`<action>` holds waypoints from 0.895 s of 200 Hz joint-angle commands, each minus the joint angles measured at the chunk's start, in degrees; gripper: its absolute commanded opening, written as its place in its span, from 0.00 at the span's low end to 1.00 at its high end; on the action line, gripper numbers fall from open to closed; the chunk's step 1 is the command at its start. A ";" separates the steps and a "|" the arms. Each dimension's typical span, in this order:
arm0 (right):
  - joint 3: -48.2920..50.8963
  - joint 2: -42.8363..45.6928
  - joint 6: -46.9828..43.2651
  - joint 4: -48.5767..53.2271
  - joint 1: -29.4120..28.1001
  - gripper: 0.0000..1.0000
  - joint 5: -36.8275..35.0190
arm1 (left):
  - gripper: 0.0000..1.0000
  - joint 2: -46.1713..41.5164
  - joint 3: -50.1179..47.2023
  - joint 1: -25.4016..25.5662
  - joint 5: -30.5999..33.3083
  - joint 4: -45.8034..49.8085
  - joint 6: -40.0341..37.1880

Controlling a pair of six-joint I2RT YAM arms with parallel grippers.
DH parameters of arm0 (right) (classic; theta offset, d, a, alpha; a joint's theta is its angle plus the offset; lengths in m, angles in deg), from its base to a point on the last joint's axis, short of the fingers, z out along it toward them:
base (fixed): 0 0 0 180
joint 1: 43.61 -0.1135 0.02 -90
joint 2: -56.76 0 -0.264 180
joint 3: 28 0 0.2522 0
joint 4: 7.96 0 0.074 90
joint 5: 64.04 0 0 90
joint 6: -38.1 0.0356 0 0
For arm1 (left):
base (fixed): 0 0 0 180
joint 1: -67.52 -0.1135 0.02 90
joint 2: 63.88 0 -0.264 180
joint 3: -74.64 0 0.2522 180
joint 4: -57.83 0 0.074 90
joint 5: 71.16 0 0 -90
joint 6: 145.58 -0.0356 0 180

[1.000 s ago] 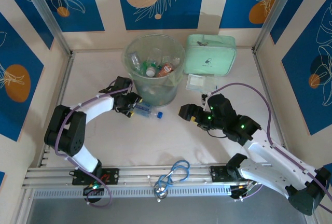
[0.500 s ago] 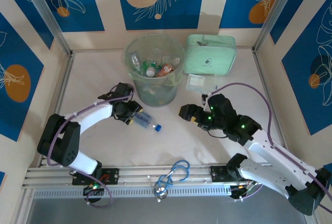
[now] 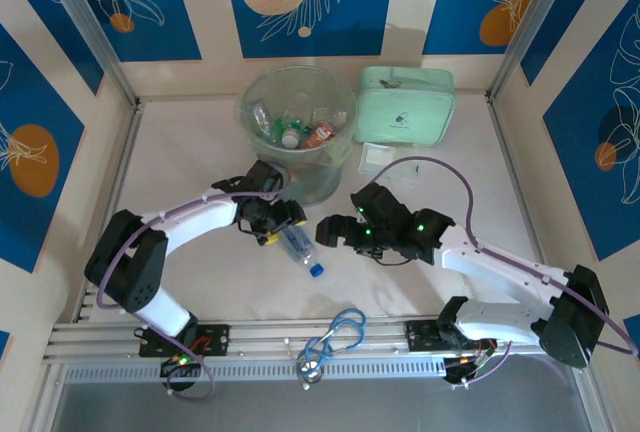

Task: Put the plastic bottles in the bin

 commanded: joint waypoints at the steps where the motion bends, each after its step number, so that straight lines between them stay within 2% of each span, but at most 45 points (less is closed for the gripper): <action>1: -3.69 -3.86 -2.14 4.35 -1.29 0.97 -2.53 | 0.82 -4.70 4.88 -0.06 2.57 7.71 -8.58; 44: -14.56 -17.21 -5.41 12.14 -5.99 0.98 -7.71 | 0.85 -17.01 3.99 -5.38 11.96 19.09 -11.16; 90: -27.18 -32.95 -8.62 17.16 -8.76 0.97 -13.48 | 0.83 -32.50 -0.90 -14.44 14.36 19.52 -10.52; 133: -35.86 -42.33 -11.54 20.10 -9.65 0.95 -16.39 | 0.82 -36.66 -0.42 -16.04 14.69 17.90 -10.96; 159: -40.91 -47.94 -11.20 25.15 -10.36 0.89 -19.93 | 0.82 -37.93 -1.24 -16.30 13.78 16.11 -10.44; 179: -41.69 -50.25 -11.35 25.15 -10.63 0.86 -18.88 | 0.82 -37.94 -1.68 -16.46 12.99 15.58 -10.35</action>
